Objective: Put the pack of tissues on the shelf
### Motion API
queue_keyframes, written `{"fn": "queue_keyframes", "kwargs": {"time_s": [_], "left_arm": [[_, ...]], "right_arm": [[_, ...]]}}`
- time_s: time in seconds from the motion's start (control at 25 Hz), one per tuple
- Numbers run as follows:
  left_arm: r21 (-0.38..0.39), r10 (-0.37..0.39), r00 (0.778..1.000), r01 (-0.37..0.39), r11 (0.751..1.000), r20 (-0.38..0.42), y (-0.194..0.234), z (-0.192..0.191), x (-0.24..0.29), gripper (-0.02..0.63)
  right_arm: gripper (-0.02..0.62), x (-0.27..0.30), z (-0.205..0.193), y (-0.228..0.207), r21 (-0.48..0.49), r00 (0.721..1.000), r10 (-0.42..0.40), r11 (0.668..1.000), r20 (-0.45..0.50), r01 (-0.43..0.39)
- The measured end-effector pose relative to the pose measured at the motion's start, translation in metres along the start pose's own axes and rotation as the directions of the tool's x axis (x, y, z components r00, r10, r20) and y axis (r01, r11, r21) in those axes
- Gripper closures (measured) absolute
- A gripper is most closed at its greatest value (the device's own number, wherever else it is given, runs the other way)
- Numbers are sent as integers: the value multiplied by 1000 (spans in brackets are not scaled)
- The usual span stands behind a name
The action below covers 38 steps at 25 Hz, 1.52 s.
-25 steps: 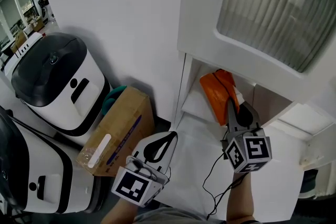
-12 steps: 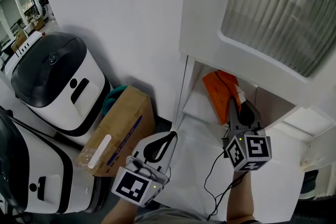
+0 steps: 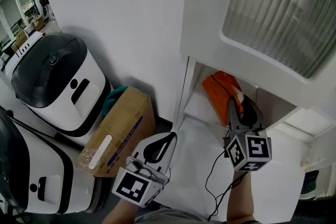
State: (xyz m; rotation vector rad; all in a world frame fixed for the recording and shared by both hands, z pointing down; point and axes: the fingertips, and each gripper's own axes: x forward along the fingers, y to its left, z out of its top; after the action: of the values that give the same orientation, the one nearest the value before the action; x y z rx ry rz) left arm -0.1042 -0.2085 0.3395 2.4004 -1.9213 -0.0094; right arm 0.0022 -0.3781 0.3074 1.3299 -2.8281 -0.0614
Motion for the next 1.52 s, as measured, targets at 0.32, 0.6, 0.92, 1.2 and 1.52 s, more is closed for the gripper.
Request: {"fn": "queue_keyframes", "kwargs": {"time_s": [0.32,0.6,0.92,1.2,1.52], "left_arm": [[-1,8,1000,-8,1000,1,1,0,-2,575],[-2,9,1000,-9,1000,6,-1,2,-4,575],[6,4,1000,-4,1000,24,-7,6,-12,575],[6,-7,999,7,1000,42,-8,9,-24,575],[10,-56,997,55,998,48,-15,11,-31,575]], "right_arm": [[414,-3,15,-4,3,998,-20,1000,66,19],[439,-7,16,3,7,998,6,1000,62,-6],[494,-19,24,12,18,996,41,999,80,-42],[582,-32,28,24,11,996,38,999,86,-40],[603,-54,26,43,40,995,66,997,68,-69]]}}
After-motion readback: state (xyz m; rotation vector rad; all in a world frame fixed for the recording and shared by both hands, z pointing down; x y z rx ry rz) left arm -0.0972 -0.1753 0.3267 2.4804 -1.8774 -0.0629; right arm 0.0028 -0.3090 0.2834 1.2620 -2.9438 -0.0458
